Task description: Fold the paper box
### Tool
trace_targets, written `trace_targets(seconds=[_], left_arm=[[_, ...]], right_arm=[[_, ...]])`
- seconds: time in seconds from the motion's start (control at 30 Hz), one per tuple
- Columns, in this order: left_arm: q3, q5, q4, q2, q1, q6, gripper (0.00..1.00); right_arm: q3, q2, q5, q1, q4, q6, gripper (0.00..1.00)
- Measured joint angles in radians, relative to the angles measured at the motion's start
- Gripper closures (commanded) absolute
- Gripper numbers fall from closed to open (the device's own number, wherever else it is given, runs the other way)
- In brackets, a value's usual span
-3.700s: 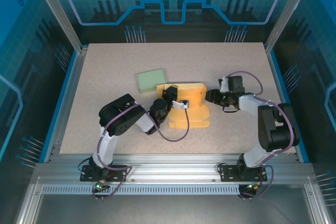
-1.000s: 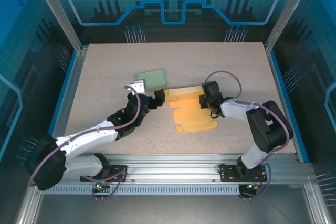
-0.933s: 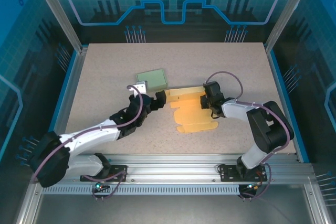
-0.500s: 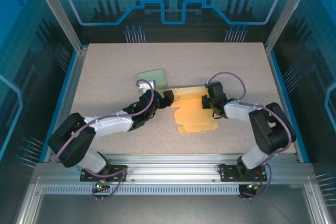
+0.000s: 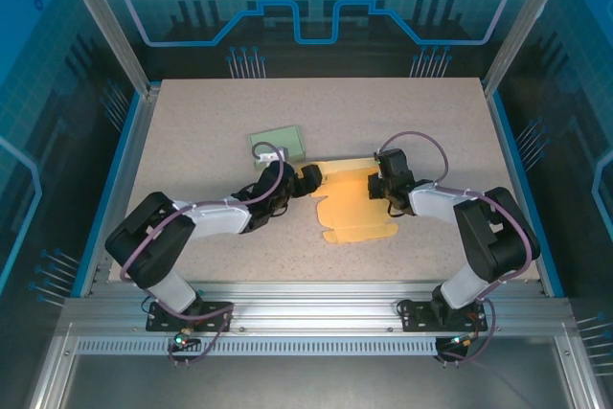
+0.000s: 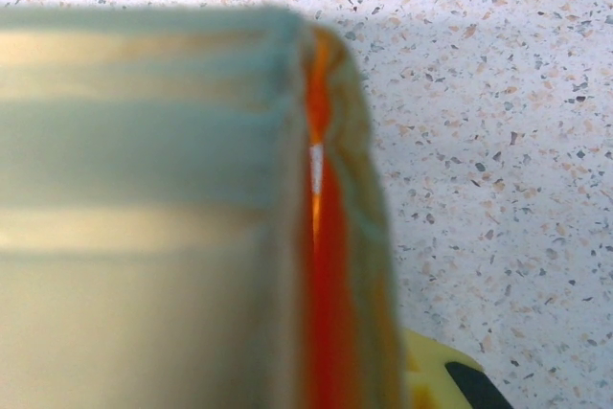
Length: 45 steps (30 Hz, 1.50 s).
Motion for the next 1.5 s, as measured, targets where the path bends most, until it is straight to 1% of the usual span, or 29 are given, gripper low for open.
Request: trace_targets(seconds=[0.23,0.5,0.7,0.8,0.9,1.07,1.17,1.33,1.5], left_arm=[[0.025,0.061,0.041,0.081,0.000,-0.012,0.01],[0.063,0.141,0.163,0.170,-0.001,-0.026,0.01],[0.070,0.149,0.223,0.195,-0.012,-0.027,0.01],[0.030,0.124,0.238,0.171,-0.014,-0.027,0.01],[-0.028,0.094,0.214,0.099,-0.015,-0.038,0.01],[-0.121,0.051,0.166,-0.050,-0.020,-0.100,0.01],[-0.169,0.031,0.127,-0.105,-0.037,-0.145,0.03],[-0.183,0.011,0.055,-0.118,-0.108,-0.203,0.10],[-0.150,0.010,0.025,-0.087,-0.171,-0.209,0.12]], right_arm=[[0.000,0.000,0.000,0.000,0.000,0.000,1.00],[0.002,0.000,0.003,-0.008,-0.001,0.011,1.00],[0.002,0.000,0.004,-0.015,-0.002,0.019,1.00],[0.002,0.000,0.001,-0.015,-0.002,0.018,1.00],[0.002,0.000,0.000,-0.015,-0.002,0.018,1.00],[0.002,0.000,-0.006,-0.015,-0.002,0.018,1.00],[0.002,0.000,-0.008,-0.015,-0.002,0.018,1.00],[0.002,0.000,-0.008,-0.015,-0.002,0.018,1.00],[0.002,0.000,-0.008,-0.015,-0.002,0.018,1.00]])
